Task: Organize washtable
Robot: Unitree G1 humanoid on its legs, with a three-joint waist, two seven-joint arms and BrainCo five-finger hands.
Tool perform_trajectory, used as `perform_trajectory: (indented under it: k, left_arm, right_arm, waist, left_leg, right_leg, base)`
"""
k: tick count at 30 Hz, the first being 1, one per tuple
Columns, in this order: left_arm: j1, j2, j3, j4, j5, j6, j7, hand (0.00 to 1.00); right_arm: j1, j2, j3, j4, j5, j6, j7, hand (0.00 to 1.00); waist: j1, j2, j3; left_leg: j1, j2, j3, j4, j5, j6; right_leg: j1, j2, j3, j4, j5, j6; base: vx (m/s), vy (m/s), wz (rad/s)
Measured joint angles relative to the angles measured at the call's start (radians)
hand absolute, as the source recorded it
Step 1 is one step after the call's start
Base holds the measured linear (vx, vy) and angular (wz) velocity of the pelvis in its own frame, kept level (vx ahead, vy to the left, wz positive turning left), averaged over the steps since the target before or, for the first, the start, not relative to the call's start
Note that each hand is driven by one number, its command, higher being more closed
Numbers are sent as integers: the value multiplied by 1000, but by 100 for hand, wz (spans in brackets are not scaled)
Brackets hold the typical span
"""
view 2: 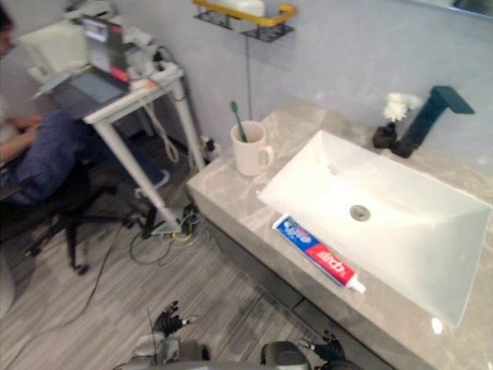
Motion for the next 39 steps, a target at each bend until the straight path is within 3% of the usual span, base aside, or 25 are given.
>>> perform_trajectory:
  k: [1,2,6,7,8,9,11,13,15,18,20,24,25,28,29,30,31,36,39]
  left_arm:
    - [0,-1,0,2,0,0,0,0]
    - [0,-2,0,7,1,-1,-1,0]
    - [0,38,-17,39,2,0,-2,0]
    - [-3,52,-39,48,2,1,-1,0]
    - [2,59,-45,53,2,3,-1,0]
    - [4,61,-45,55,1,3,0,0]
    - [1,75,-51,88,1,6,0,0]
    - [-1,76,-69,94,1,13,0,0]
    - [-3,73,-105,114,1,18,-2,0]
    - [-2,51,-119,116,3,21,-3,0]
    - [-3,54,-119,115,3,21,-4,0]
    - [-8,63,-108,108,3,20,-3,0]
    - [-10,62,-108,106,3,20,-3,0]
    - [-10,66,-109,104,2,15,-3,0]
    - [-9,64,-113,105,3,12,-3,0]
    - [-9,61,-118,105,3,12,-3,0]
    - [-13,66,-118,106,4,12,-4,0]
    - [-5,90,-117,107,3,14,-4,0]
    - [0,96,-114,109,1,16,-2,0]
  right_arm:
    - [5,0,0,-1,0,0,0,0]
    - [13,0,-1,-1,0,2,1,0]
    - [29,52,-5,1,-1,11,2,0]
    - [28,55,-5,2,-2,15,2,0]
    - [21,53,-4,9,-2,15,4,0]
    - [13,51,-3,16,-2,15,4,0]
    - [-8,44,-3,37,-2,14,4,0]
    - [-10,33,0,37,-2,13,3,0]
    - [-12,17,-1,39,-2,6,2,0]
    - [-13,-7,-7,52,-1,-1,0,0]
    - [-14,-9,-10,63,-1,-2,-1,0]
    - [-14,-5,-19,69,-1,-1,-2,0]
    - [-18,-5,-24,72,0,2,-3,0]
    - [-20,6,-41,72,1,6,-6,0]
    - [-20,3,-42,71,1,5,-6,0]
    - [-21,-6,-42,73,1,5,-5,0]
    - [-21,3,-48,77,5,5,-8,0]
    - [-3,42,-77,74,20,9,-9,0]
    - [-4,40,-85,74,20,13,-10,0]
  waist:
    - [2,2,-5]
    - [8,4,-16]
    - [9,-78,-72]
    - [10,-84,-76]
    - [13,-83,-75]
    - [13,-81,-75]
    - [9,-76,-72]
    - [6,-57,-74]
    - [-7,-33,-78]
    - [-23,8,-75]
    - [-20,7,-74]
    - [2,-5,-62]
    - [13,0,-60]
    - [11,-9,-54]
    - [9,-1,-55]
    - [10,11,-55]
    - [8,-7,-53]
    - [10,-48,-64]
    - [8,-48,-70]
  left_leg:
    - [3,1,2,-22,3,3]
    - [12,1,16,-30,58,-9]
    - [58,-62,152,-53,42,23]
    - [82,-65,196,-73,40,28]
    - [117,-65,246,-104,42,33]
    - [135,-66,276,-121,45,39]
    - [180,-70,357,-155,47,42]
    - [191,-68,394,-163,47,42]
    - [207,-70,413,-180,47,42]
    - [218,-67,429,-157,46,41]
    - [202,-55,429,-88,43,35]
    - [75,19,401,236,22,7]
    - [65,14,341,246,-25,9]
    - [61,-19,217,106,-49,18]
    - [64,-34,146,-8,-24,4]
    - [69,-30,129,-40,-1,22]
    - [93,-49,157,-58,1,25]
    - [139,-100,241,-107,1,55]
    - [159,-118,270,-142,9,68]
  right_leg:
    - [-1,1,18,9,-10,17]
    - [-2,1,42,22,-24,42]
    - [-23,-86,118,28,-24,112]
    - [-39,-97,105,28,1,148]
    - [-49,-109,53,36,24,161]
    - [-59,-118,11,46,32,163]
    - [-88,-155,-230,58,54,120]
    - [-90,-162,-343,40,71,89]
    - [-68,-152,-370,-13,82,72]
    - [-23,-143,-360,-83,92,77]
    - [-1,-144,-355,-104,96,75]
    - [24,-120,-278,-144,103,66]
    - [23,-117,-236,-149,103,65]
    - [23,-127,-156,-143,108,72]
    - [17,-125,-130,-144,114,87]
    - [13,-117,-118,-148,117,98]
    - [15,-132,-91,-153,121,124]
    - [-1,-176,-37,-169,136,149]
    - [0,-181,-24,-200,159,152]
  base:
    - [255,305,-113]
    - [226,297,-86]
    - [258,358,-82]
    - [89,239,-93]
    - [69,218,-96]
    - [49,215,-104]
    - [45,146,-103]
    - [45,30,-81]
    - [58,7,-51]
    - [76,5,-23]
    - [43,-47,-11]
    - [48,-42,-50]
    - [97,92,-87]
    - [64,157,-83]
    - [36,205,-81]
    - [38,271,-75]
    - [41,205,-61]
    - [50,159,-43]
    - [47,102,-32]
